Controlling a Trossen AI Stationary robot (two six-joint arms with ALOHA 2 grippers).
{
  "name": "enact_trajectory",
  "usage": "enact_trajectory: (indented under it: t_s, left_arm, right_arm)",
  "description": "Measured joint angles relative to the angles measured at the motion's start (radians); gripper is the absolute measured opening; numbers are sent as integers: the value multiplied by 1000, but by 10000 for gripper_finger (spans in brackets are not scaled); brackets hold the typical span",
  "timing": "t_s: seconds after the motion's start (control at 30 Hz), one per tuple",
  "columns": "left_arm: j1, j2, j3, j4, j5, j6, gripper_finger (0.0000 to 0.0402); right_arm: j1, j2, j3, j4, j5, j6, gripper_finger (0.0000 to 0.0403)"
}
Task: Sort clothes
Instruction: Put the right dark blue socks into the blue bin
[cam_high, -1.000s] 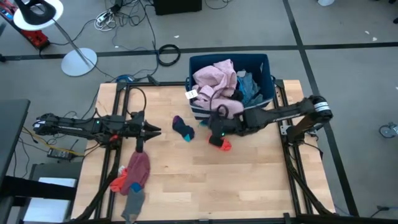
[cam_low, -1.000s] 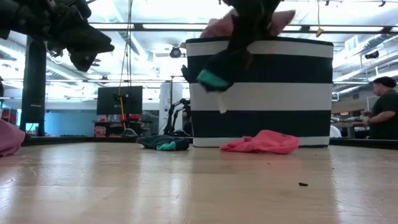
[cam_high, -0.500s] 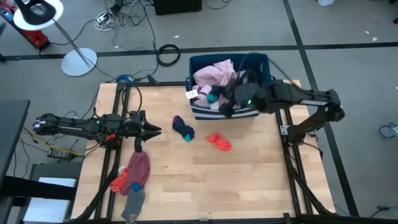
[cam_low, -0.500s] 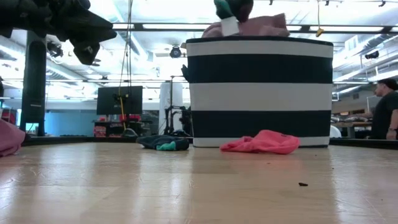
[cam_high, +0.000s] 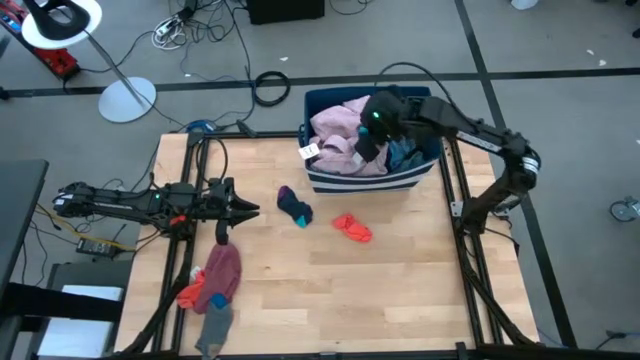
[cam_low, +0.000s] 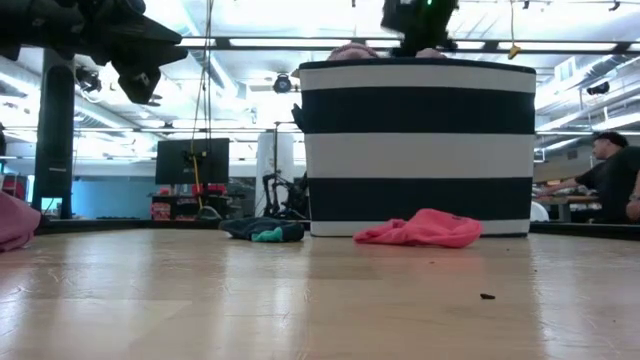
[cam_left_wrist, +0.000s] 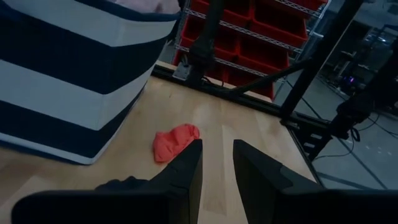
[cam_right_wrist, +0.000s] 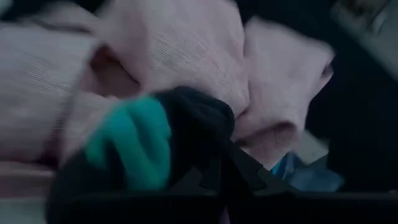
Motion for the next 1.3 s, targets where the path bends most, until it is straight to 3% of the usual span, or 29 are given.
enact_trajectory:
  t_s: [0.27,0.57,0.73,0.93,1.3]
  left_arm:
    - [0,0,0,-1,0,-4,94]
    - [0,0,0,-6,0,-4,94]
    - [0,1,0,-6,0,1,94]
    - [0,1,0,-8,0,2,94]
    - [0,1,0,-12,-1,4,94]
  right_arm:
    - [-194,146,0,-24,-263,8,1]
    - [-262,342,6,-79,-333,58,2]
    - [-262,382,6,-79,-332,87,11]
    - [-263,314,-3,-76,-309,90,46]
    - [-259,6,-5,-90,-303,117,143]
